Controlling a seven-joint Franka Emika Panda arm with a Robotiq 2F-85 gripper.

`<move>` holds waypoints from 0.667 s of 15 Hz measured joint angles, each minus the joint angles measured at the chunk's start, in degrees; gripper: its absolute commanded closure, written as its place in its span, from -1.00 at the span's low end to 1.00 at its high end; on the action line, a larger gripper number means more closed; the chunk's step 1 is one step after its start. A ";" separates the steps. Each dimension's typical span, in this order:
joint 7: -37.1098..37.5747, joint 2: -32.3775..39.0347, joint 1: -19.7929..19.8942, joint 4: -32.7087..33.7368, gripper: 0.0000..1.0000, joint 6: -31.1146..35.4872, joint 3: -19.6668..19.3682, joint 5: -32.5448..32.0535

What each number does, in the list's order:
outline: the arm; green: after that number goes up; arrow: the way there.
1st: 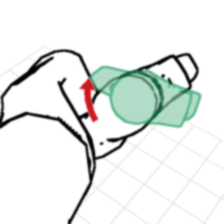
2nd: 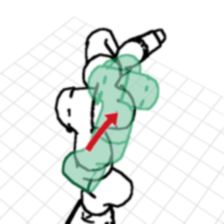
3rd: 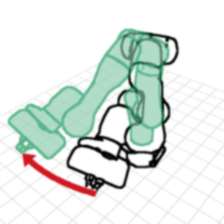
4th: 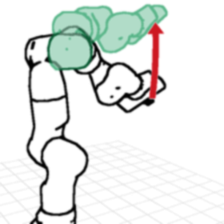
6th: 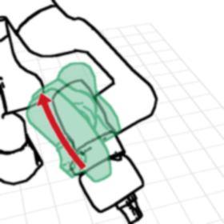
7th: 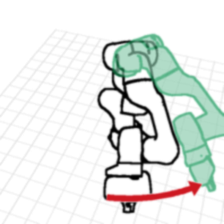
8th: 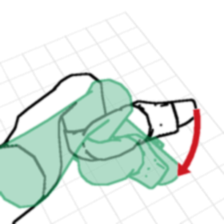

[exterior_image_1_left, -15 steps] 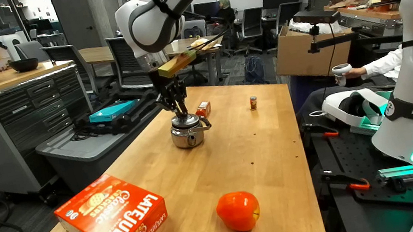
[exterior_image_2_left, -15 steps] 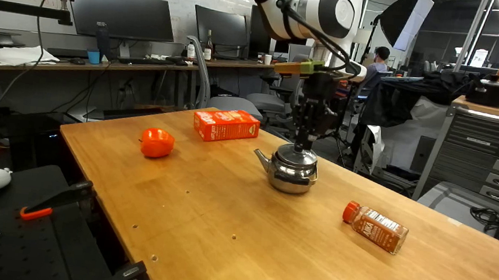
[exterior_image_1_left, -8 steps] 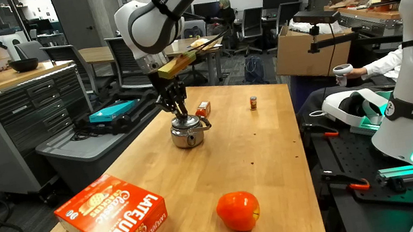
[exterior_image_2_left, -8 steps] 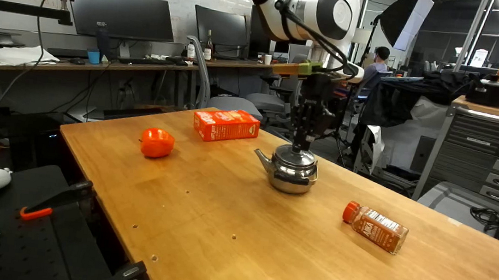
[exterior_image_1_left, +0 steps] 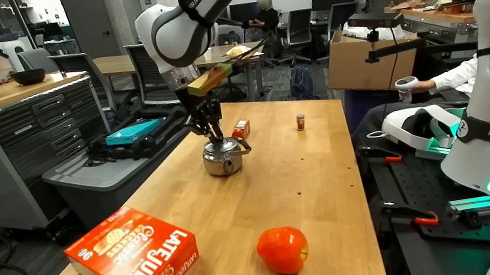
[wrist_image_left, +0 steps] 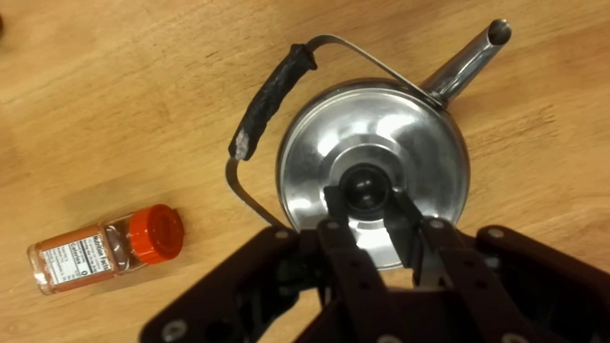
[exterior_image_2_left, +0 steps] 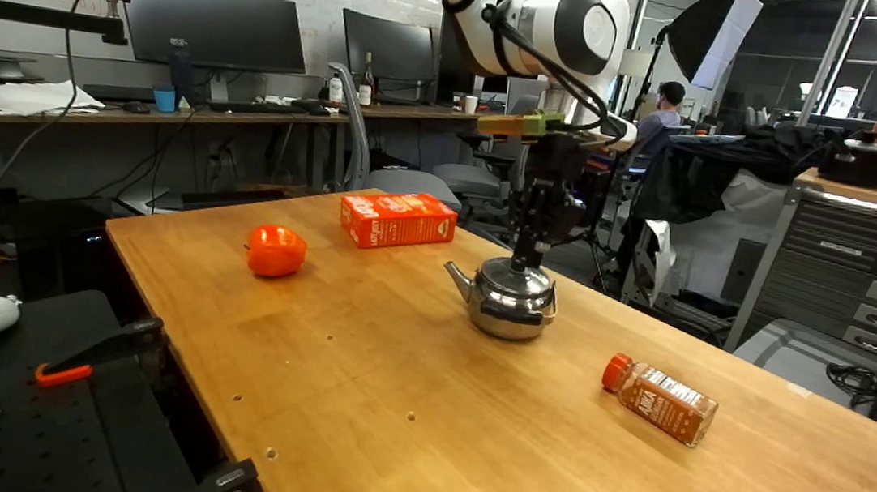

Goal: Cover the kettle with the lid on the table

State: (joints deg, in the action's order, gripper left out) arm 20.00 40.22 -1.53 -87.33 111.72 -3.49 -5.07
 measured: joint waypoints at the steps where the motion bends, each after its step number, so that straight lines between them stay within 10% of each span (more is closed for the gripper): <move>1: 0.00 0.02 0.00 0.03 0.86 -0.05 -0.02 -0.01; 10: 0.48 0.38 -0.02 0.23 0.86 -1.68 -0.66 -0.79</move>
State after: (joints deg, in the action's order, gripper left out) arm 20.48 40.60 -1.54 -87.10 110.04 -4.15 -5.86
